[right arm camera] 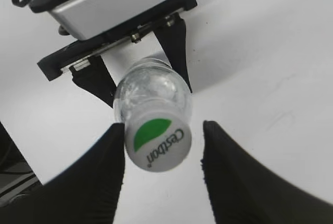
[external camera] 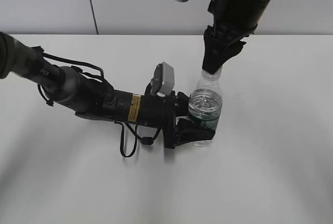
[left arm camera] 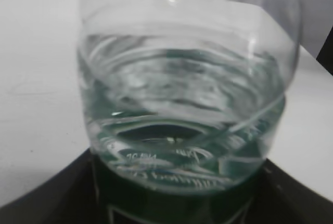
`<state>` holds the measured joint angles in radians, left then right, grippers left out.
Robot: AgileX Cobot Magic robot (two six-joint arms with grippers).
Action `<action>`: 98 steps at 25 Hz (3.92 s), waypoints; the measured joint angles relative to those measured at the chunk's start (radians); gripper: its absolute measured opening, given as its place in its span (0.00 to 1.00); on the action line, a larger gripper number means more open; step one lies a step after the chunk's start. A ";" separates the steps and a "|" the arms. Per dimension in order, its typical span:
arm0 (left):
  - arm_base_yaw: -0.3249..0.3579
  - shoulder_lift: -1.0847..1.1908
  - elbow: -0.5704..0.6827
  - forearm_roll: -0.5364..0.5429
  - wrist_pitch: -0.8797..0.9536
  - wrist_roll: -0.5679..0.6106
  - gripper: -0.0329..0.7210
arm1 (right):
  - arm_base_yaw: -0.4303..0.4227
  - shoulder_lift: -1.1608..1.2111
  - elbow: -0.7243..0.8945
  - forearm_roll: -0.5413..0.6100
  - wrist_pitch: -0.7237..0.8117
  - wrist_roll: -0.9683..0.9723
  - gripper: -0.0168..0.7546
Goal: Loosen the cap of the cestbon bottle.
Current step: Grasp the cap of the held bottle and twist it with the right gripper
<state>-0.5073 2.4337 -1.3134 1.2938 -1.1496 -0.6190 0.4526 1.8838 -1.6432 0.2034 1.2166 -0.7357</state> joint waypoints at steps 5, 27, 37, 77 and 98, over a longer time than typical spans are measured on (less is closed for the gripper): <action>0.000 0.000 0.000 0.003 -0.001 0.000 0.75 | -0.001 0.001 0.002 0.023 0.000 0.084 0.72; 0.000 0.000 0.000 0.004 -0.002 0.001 0.75 | -0.001 0.031 0.003 0.036 0.000 0.857 0.73; 0.000 0.000 0.000 0.004 -0.002 0.001 0.75 | -0.001 0.031 0.003 0.035 0.000 0.817 0.49; 0.000 0.000 0.000 0.006 -0.001 0.004 0.75 | -0.001 0.001 0.003 0.071 0.001 0.468 0.87; 0.000 0.000 0.000 0.006 -0.001 0.004 0.75 | -0.001 0.022 0.003 0.056 0.001 0.838 0.42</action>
<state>-0.5073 2.4337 -1.3134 1.3002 -1.1508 -0.6146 0.4516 1.9062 -1.6401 0.2593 1.2174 0.1023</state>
